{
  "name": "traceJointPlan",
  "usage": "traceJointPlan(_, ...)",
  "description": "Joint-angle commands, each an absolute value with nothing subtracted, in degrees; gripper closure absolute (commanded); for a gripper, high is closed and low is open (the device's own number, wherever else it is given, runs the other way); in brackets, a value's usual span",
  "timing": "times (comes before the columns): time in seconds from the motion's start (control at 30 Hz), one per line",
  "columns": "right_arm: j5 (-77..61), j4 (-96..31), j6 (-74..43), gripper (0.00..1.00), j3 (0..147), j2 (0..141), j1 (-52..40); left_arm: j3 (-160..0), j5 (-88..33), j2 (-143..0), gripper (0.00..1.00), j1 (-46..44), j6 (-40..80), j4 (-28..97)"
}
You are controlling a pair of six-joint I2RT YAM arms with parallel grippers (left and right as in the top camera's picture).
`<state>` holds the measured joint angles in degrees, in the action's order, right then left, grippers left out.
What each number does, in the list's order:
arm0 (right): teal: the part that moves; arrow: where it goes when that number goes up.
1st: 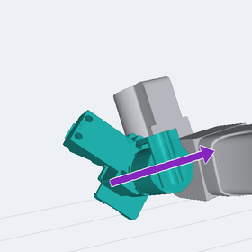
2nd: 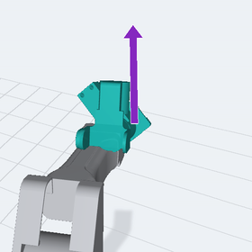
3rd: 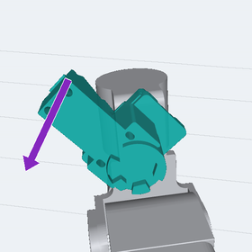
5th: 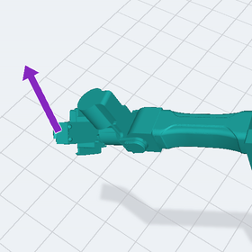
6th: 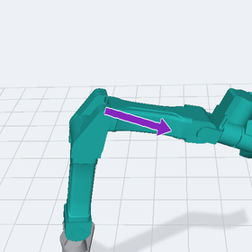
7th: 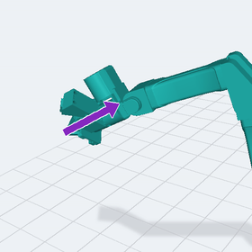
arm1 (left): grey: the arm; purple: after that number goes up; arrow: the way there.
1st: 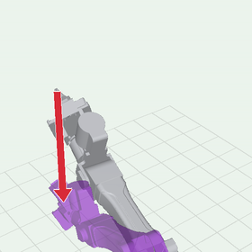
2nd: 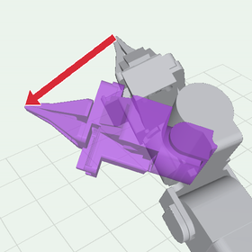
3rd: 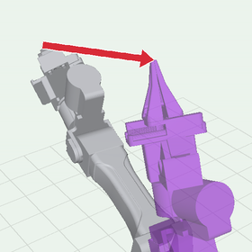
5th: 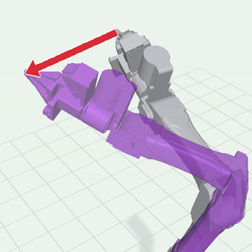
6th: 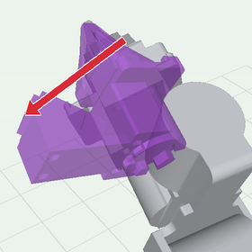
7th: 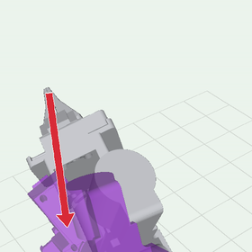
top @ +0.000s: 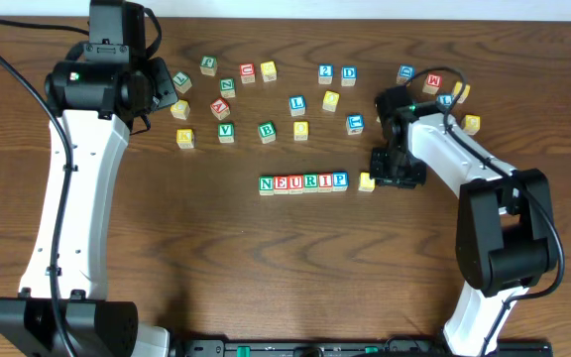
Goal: Spell out NEURIPS
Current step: 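Release the S block and push it left against the P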
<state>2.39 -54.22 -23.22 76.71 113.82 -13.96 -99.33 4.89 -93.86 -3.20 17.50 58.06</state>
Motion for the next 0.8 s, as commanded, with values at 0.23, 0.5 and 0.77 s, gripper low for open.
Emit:
traceJointPlan(0.23, 0.4, -52.9, -22.6, 0.68, 75.5, 112.9, -14.0, -98.6, 5.6, -94.4, 0.58, -2.9, 16.5, 58.0)
traceJointPlan(0.5, 0.4, -52.3, -22.6, 0.68, 75.5, 112.9, -14.0, -98.6, 5.6, -94.4, 0.58, -2.9, 16.5, 58.0)
traceJointPlan(0.77, -0.8, -51.1, -20.9, 0.68, 75.5, 112.9, -14.8, -98.6, 5.6, -94.4, 0.58, -2.9, 16.5, 58.0)
